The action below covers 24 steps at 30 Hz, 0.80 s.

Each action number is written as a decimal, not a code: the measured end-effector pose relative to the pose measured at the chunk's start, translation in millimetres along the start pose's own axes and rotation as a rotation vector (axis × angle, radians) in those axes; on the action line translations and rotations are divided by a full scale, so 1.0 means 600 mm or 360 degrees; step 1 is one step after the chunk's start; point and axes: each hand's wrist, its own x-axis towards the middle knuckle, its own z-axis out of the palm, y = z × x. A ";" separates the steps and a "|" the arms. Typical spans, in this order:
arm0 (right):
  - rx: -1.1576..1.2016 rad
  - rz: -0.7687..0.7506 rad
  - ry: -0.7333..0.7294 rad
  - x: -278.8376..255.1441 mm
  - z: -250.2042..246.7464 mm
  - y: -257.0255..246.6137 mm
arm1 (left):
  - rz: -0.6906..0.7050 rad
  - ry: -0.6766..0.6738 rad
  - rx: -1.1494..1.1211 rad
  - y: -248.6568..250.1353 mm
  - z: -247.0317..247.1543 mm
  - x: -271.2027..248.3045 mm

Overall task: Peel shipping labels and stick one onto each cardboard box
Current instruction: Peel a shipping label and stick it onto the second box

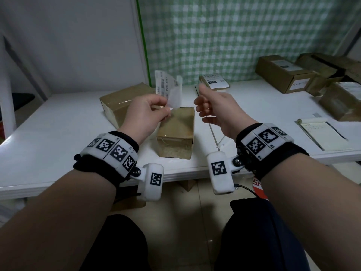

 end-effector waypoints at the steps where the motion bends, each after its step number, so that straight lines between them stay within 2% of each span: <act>1: 0.0020 0.0014 -0.0020 0.000 0.001 -0.003 | 0.0074 0.0027 0.0142 -0.002 0.000 0.001; 3: 0.0035 0.0026 -0.0040 0.001 0.005 -0.005 | 0.0239 0.0070 0.0403 -0.005 0.003 -0.001; 6: -0.0002 -0.0001 0.0005 0.003 0.012 -0.001 | 0.0497 0.0118 0.0607 -0.010 0.006 -0.004; 9: -0.0049 0.0008 0.0077 0.009 0.017 0.011 | 0.0537 0.0137 0.0631 -0.021 0.008 -0.004; 11: -0.0091 0.0041 0.0107 0.013 0.017 0.020 | 0.0429 0.0122 0.0504 -0.026 0.008 -0.006; 17: -0.0080 0.0028 0.0157 0.023 0.022 0.040 | -0.0153 0.0036 0.0116 -0.045 -0.001 -0.010; 20: -0.0099 0.0017 0.0165 0.032 0.030 0.050 | -0.0288 0.0019 0.0036 -0.054 -0.001 -0.011; 24: -0.0104 0.0007 0.0181 0.042 0.036 0.063 | -0.0338 0.0033 0.0028 -0.060 0.001 -0.010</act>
